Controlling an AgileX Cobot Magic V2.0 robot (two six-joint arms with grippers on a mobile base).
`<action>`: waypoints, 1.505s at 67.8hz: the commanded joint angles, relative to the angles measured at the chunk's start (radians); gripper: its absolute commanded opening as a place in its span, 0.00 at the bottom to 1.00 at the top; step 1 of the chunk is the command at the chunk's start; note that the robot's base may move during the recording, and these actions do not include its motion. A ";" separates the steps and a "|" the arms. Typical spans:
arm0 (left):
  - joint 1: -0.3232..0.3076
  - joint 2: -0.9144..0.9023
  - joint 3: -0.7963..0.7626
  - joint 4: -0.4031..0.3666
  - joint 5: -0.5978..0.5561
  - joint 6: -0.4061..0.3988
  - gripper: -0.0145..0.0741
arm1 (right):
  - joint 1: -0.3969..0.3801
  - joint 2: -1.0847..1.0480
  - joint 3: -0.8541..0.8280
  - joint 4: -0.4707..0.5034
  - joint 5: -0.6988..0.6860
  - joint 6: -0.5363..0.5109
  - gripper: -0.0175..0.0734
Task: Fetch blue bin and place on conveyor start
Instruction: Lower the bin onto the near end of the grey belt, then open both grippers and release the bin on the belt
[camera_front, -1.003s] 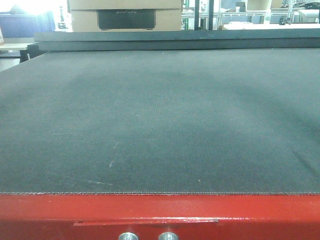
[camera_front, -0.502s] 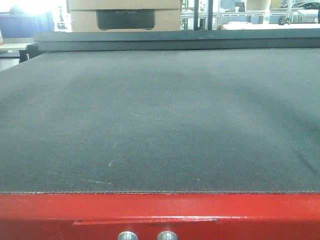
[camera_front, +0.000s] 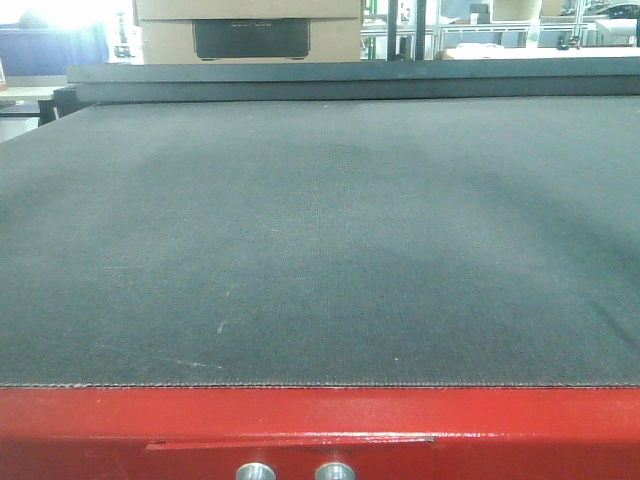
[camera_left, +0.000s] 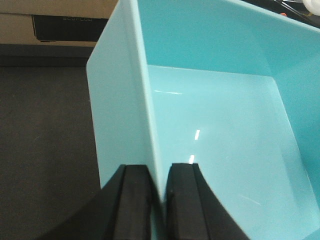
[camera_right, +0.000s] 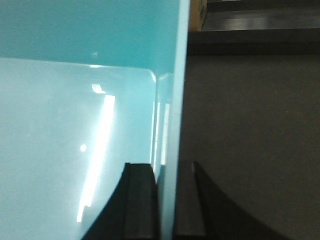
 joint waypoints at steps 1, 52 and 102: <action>0.000 -0.024 -0.014 -0.010 -0.074 0.006 0.04 | -0.006 -0.009 -0.006 -0.022 -0.012 -0.019 0.03; 0.005 0.329 -0.014 0.067 0.211 0.006 0.04 | -0.006 0.136 -0.051 -0.022 0.459 -0.019 0.03; 0.005 0.447 -0.064 0.056 0.231 -0.002 0.78 | -0.006 0.220 -0.051 -0.024 0.442 -0.019 0.80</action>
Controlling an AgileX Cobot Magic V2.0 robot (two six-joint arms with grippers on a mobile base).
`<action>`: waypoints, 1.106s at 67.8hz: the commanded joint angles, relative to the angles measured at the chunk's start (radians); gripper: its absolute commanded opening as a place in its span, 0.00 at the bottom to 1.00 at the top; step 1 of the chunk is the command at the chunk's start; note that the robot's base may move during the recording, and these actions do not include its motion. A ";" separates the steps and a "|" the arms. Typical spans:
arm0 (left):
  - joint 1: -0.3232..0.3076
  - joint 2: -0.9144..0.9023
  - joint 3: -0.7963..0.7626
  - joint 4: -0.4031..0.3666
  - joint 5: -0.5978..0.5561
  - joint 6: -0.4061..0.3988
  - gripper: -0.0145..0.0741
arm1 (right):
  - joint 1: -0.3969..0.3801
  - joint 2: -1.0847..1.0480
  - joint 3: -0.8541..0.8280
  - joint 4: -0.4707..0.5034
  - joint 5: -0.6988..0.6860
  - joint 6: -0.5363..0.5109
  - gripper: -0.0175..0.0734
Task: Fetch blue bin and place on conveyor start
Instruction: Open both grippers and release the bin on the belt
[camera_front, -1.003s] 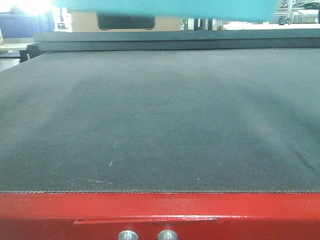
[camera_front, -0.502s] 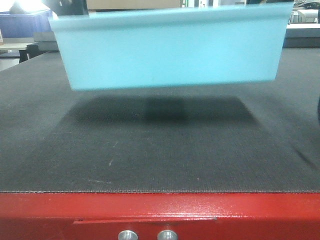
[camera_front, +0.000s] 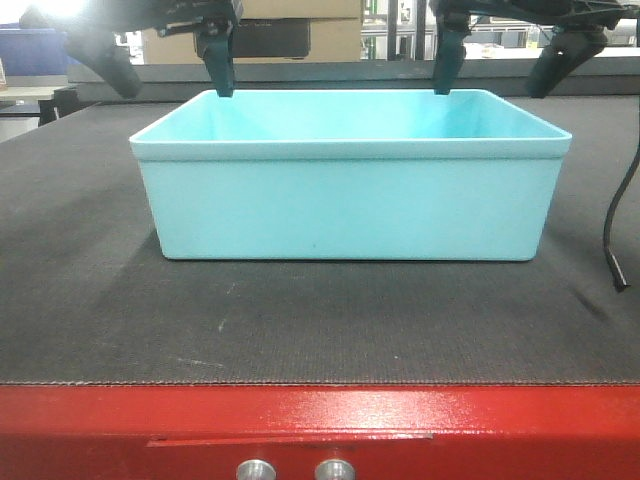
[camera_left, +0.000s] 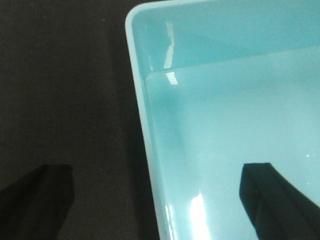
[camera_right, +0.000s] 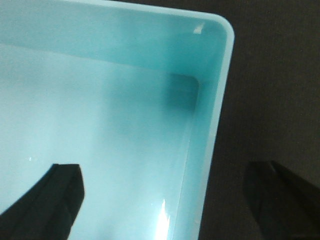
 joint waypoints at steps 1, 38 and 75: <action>-0.001 -0.035 -0.033 -0.007 0.019 -0.004 0.76 | 0.000 -0.041 -0.008 -0.001 -0.013 -0.009 0.80; 0.118 -0.363 0.081 0.020 0.099 -0.002 0.04 | -0.128 -0.358 0.126 -0.060 0.008 -0.009 0.01; 0.169 -0.944 1.001 0.047 -0.492 0.009 0.04 | -0.140 -0.902 1.019 -0.098 -0.550 -0.009 0.02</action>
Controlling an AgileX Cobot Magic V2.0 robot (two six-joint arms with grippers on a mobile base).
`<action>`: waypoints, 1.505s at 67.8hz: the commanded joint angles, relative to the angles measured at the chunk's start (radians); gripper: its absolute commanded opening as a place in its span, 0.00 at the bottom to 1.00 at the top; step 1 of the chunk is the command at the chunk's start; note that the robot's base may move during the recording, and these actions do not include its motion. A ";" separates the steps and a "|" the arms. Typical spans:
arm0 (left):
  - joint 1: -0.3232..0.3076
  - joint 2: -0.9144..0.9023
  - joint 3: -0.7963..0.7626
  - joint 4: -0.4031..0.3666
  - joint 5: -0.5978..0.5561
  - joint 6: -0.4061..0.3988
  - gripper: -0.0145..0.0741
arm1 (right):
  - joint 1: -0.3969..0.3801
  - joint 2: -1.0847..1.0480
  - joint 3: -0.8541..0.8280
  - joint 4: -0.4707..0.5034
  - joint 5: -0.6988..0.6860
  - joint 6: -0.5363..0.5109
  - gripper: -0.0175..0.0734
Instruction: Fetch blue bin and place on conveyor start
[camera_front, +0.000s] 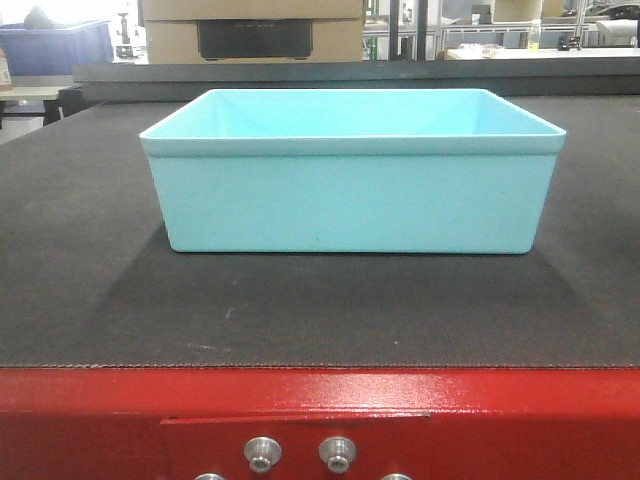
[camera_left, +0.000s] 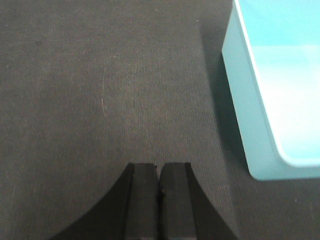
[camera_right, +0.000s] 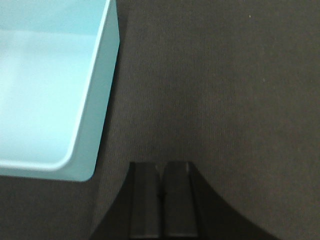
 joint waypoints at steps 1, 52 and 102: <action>0.002 -0.122 0.120 0.003 -0.133 0.000 0.04 | -0.006 -0.096 0.111 -0.015 -0.120 -0.009 0.02; 0.002 -0.886 0.409 0.005 -0.279 0.000 0.04 | -0.004 -0.851 0.369 -0.034 -0.285 -0.074 0.02; 0.050 -0.899 0.415 -0.043 -0.291 0.068 0.04 | -0.004 -0.851 0.369 -0.034 -0.286 -0.074 0.01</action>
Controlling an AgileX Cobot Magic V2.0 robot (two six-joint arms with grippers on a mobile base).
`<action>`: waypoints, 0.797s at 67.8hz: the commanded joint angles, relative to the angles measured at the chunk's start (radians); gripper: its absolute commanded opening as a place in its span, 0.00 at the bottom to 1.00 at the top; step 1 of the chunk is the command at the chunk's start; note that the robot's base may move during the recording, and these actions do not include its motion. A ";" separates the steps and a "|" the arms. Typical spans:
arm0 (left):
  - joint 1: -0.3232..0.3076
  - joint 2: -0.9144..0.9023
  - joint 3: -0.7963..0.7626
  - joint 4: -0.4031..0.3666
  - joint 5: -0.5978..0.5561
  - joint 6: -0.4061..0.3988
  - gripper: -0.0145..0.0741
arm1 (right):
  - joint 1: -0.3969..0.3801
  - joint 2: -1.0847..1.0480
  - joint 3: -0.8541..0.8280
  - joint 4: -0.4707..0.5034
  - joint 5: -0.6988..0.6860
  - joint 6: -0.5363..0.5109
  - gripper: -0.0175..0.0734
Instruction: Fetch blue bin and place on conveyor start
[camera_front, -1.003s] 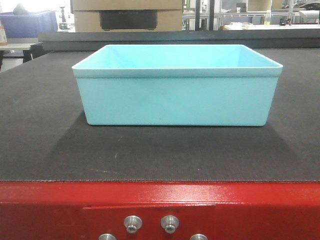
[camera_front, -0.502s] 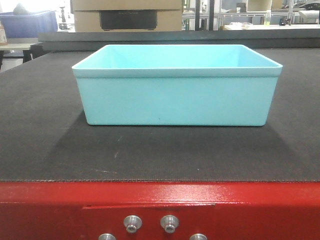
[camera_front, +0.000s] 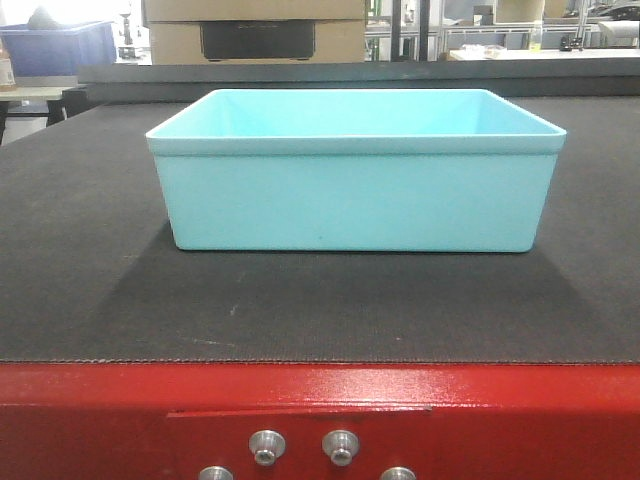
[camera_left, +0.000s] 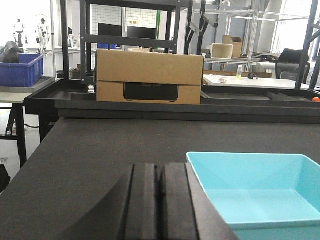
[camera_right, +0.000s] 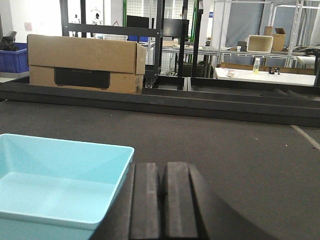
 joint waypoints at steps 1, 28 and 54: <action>0.046 -0.019 0.011 -0.054 -0.024 0.086 0.04 | -0.004 -0.005 0.003 -0.008 -0.024 -0.007 0.01; 0.215 -0.221 0.471 -0.207 -0.250 0.246 0.04 | -0.004 -0.005 0.003 -0.008 -0.024 -0.007 0.01; 0.215 -0.221 0.518 -0.207 -0.275 0.246 0.04 | -0.004 -0.007 0.003 -0.008 -0.020 -0.007 0.01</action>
